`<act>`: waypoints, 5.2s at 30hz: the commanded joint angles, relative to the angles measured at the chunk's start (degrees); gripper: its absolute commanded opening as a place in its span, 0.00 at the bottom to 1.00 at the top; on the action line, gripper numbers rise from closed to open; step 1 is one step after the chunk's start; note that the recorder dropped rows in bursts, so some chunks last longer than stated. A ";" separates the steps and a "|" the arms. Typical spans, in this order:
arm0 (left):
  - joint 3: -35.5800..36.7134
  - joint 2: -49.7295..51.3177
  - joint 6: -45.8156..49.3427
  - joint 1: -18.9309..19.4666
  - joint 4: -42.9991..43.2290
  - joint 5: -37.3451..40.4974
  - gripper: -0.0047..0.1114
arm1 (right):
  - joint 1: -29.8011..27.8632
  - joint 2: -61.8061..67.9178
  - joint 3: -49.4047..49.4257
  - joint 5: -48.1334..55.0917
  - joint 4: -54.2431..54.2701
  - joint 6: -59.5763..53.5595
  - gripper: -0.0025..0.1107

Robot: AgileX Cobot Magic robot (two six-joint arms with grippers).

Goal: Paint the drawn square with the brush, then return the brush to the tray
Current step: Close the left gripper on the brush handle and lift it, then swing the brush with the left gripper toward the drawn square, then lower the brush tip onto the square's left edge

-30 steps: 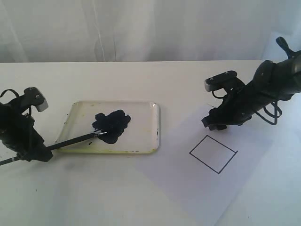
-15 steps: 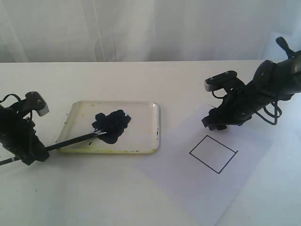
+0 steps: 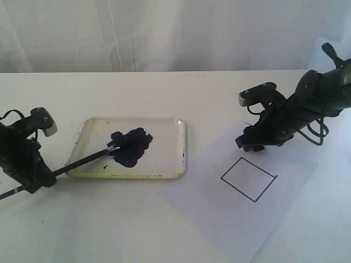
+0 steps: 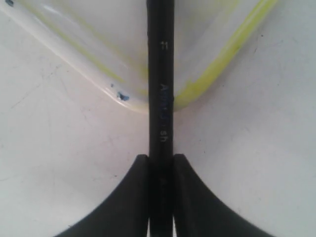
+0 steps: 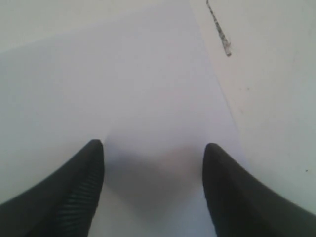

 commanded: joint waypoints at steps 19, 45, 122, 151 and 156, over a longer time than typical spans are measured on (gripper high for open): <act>-13.01 -6.07 -17.44 -4.31 10.92 25.92 0.04 | -0.03 0.44 -0.02 0.37 -0.07 -0.43 0.51; -27.69 0.42 -34.06 -27.81 21.99 31.67 0.04 | -0.03 0.44 -0.02 0.22 -0.07 -0.43 0.51; -43.66 15.87 -50.79 -39.22 17.26 31.03 0.04 | -0.03 0.44 -0.02 -0.65 -0.07 -0.43 0.51; -43.66 15.87 -52.57 -39.22 18.28 40.44 0.04 | -0.03 0.44 -0.02 -0.65 -0.07 -0.43 0.51; -43.66 15.87 -52.57 -39.22 18.40 35.76 0.04 | -0.03 0.44 -0.02 -0.65 -0.07 -0.43 0.51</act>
